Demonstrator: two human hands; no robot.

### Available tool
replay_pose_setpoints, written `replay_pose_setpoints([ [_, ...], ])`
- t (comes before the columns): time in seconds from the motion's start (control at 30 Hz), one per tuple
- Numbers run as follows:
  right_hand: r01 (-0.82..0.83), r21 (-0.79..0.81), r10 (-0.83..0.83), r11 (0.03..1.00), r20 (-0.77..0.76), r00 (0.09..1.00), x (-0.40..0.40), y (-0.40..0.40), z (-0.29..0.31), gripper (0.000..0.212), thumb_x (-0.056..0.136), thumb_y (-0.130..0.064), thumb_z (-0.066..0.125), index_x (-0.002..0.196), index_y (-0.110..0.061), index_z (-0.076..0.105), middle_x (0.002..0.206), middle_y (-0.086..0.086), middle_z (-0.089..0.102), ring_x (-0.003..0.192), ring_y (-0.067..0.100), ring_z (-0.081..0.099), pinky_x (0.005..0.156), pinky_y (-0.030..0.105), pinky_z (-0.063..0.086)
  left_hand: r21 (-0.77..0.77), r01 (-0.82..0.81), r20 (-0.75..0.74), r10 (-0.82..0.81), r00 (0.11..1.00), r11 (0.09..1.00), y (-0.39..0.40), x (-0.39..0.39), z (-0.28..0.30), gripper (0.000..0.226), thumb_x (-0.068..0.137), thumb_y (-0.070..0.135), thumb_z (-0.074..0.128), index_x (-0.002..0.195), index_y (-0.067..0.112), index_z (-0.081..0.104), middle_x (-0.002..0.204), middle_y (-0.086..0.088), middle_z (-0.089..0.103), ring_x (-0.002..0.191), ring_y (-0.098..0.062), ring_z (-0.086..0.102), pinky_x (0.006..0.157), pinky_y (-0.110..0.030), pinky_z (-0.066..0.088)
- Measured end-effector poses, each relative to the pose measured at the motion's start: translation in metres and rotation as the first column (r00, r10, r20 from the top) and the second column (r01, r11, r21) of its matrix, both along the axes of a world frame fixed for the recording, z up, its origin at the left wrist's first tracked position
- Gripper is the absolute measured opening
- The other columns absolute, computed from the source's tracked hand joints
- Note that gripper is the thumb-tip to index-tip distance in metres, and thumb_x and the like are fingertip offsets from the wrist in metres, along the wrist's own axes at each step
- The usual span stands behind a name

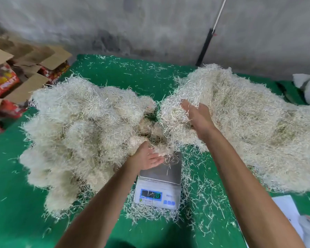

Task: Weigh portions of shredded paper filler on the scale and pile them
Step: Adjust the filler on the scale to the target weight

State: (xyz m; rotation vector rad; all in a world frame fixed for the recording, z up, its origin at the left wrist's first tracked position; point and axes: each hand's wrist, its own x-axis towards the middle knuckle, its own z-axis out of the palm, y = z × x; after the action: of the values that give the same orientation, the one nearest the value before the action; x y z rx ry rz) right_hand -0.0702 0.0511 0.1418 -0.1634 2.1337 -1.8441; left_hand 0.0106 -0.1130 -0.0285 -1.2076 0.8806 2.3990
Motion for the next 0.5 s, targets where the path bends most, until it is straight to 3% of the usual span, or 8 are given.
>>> replay_pose_setpoints([
  [0.1, -0.039, 0.09, 0.036, 0.995, 0.033, 0.999, 0.011, 0.0, -0.035, 0.11, 0.088, -0.072, 0.06, 0.165, -0.015, 0.006, 0.17, 0.015, 0.019, 0.15, 0.036, 0.034, 0.121, 0.056, 0.024, -0.158, 0.05, 0.042, -0.044, 0.998, 0.986, 0.007, 0.011, -0.015, 0.051, 0.103, 0.048, 0.046, 0.124, 0.001, 0.055, 0.119, -0.018, 0.064, 0.105, -0.033, 0.065, 0.075, -0.041, 0.059],
  [0.2, -0.231, 0.264, 0.204, 0.936, 0.127, 0.971, 0.028, 0.002, -0.083, 0.114, 0.087, -0.081, 0.051, 0.166, -0.018, -0.001, 0.173, 0.01, 0.007, 0.156, 0.033, 0.02, 0.123, 0.054, 0.018, -0.409, 0.061, 0.054, -0.042, 0.998, 0.91, 0.009, 0.02, -0.028, 0.039, 0.103, 0.041, 0.048, 0.115, 0.007, 0.061, 0.105, -0.008, 0.066, 0.094, -0.023, 0.066, 0.062, -0.032, 0.058],
  [0.27, -0.346, 0.346, 0.292, 0.872, 0.199, 0.936, 0.034, 0.005, -0.11, 0.107, 0.089, -0.078, 0.053, 0.166, -0.022, 0.005, 0.172, 0.009, 0.013, 0.154, 0.034, 0.026, 0.122, 0.052, 0.023, -0.592, 0.028, 0.016, -0.022, 1.0, 0.805, 0.008, 0.024, -0.032, 0.03, 0.104, 0.037, 0.046, 0.099, 0.012, 0.061, 0.089, -0.006, 0.062, 0.081, -0.019, 0.064, 0.059, -0.03, 0.059],
  [0.37, -0.279, 0.47, 0.244, 0.838, 0.134, 0.96, 0.038, 0.012, -0.136, 0.081, 0.091, -0.072, 0.058, 0.155, -0.027, 0.039, 0.161, 0.004, 0.043, 0.136, 0.03, 0.053, 0.112, 0.047, 0.043, -0.794, 0.057, -0.056, -0.166, 0.984, 0.605, 0.0, 0.029, -0.04, 0.038, 0.101, 0.049, 0.046, 0.082, 0.017, 0.05, 0.072, -0.002, 0.047, 0.068, -0.018, 0.051, 0.079, -0.053, 0.061],
  [0.43, -0.117, 0.513, 0.148, 0.85, -0.02, 0.989, 0.037, 0.02, -0.144, 0.052, 0.097, -0.066, 0.055, 0.13, -0.027, 0.061, 0.14, 0.003, 0.064, 0.118, 0.024, 0.066, 0.091, 0.031, 0.051, -0.833, 0.114, -0.046, -0.273, 0.961, 0.542, -0.006, 0.035, -0.041, 0.056, 0.094, 0.063, 0.053, 0.098, 0.007, 0.052, 0.078, 0.0, 0.053, 0.07, -0.016, 0.054, 0.084, -0.054, 0.058],
  [0.5, -0.006, 0.453, 0.057, 0.892, -0.098, 0.994, 0.04, 0.026, -0.145, 0.049, 0.102, -0.064, 0.048, 0.117, -0.022, 0.069, 0.129, 0.004, 0.07, 0.114, 0.023, 0.067, 0.092, 0.032, 0.05, -0.82, 0.15, -0.048, -0.328, 0.944, 0.552, -0.011, 0.037, -0.037, 0.076, 0.086, 0.069, 0.061, 0.135, 0.014, 0.047, 0.118, 0.0, 0.061, 0.1, -0.016, 0.061, 0.095, -0.049, 0.055],
])
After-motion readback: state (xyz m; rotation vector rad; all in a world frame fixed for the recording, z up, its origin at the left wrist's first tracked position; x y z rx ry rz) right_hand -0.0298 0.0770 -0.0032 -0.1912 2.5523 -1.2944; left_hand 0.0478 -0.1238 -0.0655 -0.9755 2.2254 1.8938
